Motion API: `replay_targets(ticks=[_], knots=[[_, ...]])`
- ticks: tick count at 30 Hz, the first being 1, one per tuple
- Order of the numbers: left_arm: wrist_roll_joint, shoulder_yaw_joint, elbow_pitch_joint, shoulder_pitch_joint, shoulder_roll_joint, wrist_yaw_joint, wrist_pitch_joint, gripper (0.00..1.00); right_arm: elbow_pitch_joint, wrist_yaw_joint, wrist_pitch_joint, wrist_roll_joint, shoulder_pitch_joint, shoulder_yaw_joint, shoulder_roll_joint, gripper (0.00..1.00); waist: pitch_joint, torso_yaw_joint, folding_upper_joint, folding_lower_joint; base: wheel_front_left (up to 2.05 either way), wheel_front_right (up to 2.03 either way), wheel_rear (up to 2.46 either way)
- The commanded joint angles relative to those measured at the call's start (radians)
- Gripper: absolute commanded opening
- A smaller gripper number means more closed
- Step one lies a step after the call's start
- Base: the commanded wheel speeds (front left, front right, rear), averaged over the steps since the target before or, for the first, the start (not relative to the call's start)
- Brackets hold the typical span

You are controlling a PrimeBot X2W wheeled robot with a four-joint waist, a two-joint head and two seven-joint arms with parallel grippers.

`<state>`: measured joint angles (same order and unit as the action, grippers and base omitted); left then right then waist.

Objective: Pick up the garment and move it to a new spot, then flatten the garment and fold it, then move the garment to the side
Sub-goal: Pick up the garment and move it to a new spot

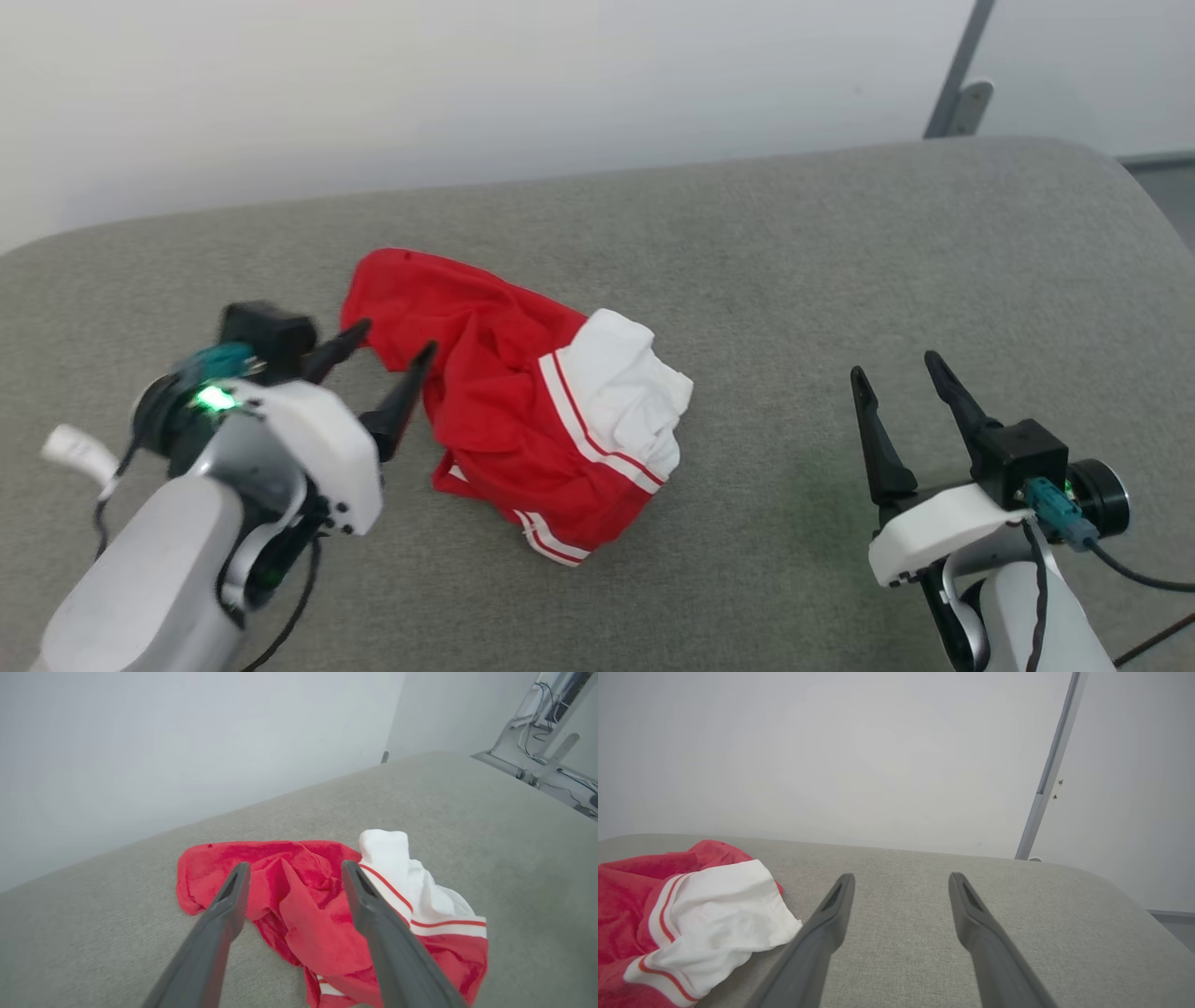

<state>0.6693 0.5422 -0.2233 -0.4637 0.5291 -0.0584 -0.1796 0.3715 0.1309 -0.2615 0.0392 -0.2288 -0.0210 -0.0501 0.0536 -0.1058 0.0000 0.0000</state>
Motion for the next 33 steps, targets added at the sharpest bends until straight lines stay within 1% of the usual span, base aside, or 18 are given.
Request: replay_targets(ticks=[1,6,7,11,14,18,23,25,27,33], knots=[[0.006,-0.009,0.004,0.017,0.000,0.007,0.016,1.00,0.005,0.000,-0.005,-0.008,0.016,0.004,-0.001,1.00,-0.014,0.015,0.0000,0.0000,0.00,0.00,0.00],[-0.005,-0.080,0.030,0.110,0.031,0.046,0.191,1.00,0.003,0.000,-0.005,-0.017,0.024,0.009,-0.001,1.00,-0.035,0.039,0.0000,0.0000,0.00,0.00,0.00],[-0.001,-0.103,0.029,0.153,0.038,0.058,0.250,1.00,0.006,0.000,-0.005,-0.019,0.031,0.014,-0.001,1.00,-0.043,0.048,0.0000,0.0000,0.00,0.00,0.00],[0.016,-0.148,0.022,0.235,0.056,0.077,0.346,1.00,0.005,0.000,-0.005,-0.019,0.037,0.020,-0.001,1.00,-0.053,0.065,0.0000,0.0000,0.00,0.00,0.00],[0.036,-0.183,0.020,0.293,0.055,0.089,0.396,1.00,0.006,0.000,-0.005,-0.020,0.042,0.026,-0.001,1.00,-0.059,0.076,0.0000,0.0000,0.00,0.00,0.00],[0.038,-0.224,0.035,0.371,0.046,0.110,0.431,1.00,0.002,0.000,-0.005,-0.018,0.053,0.029,-0.001,1.00,-0.066,0.089,0.0000,0.0000,0.00,0.00,0.00],[0.022,-0.292,0.075,0.462,0.015,0.129,0.446,1.00,-0.001,0.000,-0.005,-0.015,0.055,0.032,-0.001,1.00,-0.072,0.102,0.0000,0.0000,0.00,0.00,0.00],[-0.002,-0.338,0.101,0.485,-0.001,0.123,0.446,1.00,-0.001,0.000,-0.005,-0.014,0.056,0.033,0.000,1.00,-0.073,0.107,0.0000,0.0000,0.00,0.00,0.00],[-0.028,-0.381,0.117,0.521,-0.032,0.116,0.446,1.00,-0.002,0.000,-0.005,-0.013,0.059,0.032,-0.001,1.00,-0.075,0.111,0.0000,0.0000,0.00,0.00,0.00],[-0.105,-0.492,0.147,0.602,-0.110,0.076,0.446,1.00,-0.002,0.000,-0.005,-0.009,0.066,0.027,-0.001,1.00,-0.081,0.119,0.0000,0.0000,0.00,0.00,0.00]])
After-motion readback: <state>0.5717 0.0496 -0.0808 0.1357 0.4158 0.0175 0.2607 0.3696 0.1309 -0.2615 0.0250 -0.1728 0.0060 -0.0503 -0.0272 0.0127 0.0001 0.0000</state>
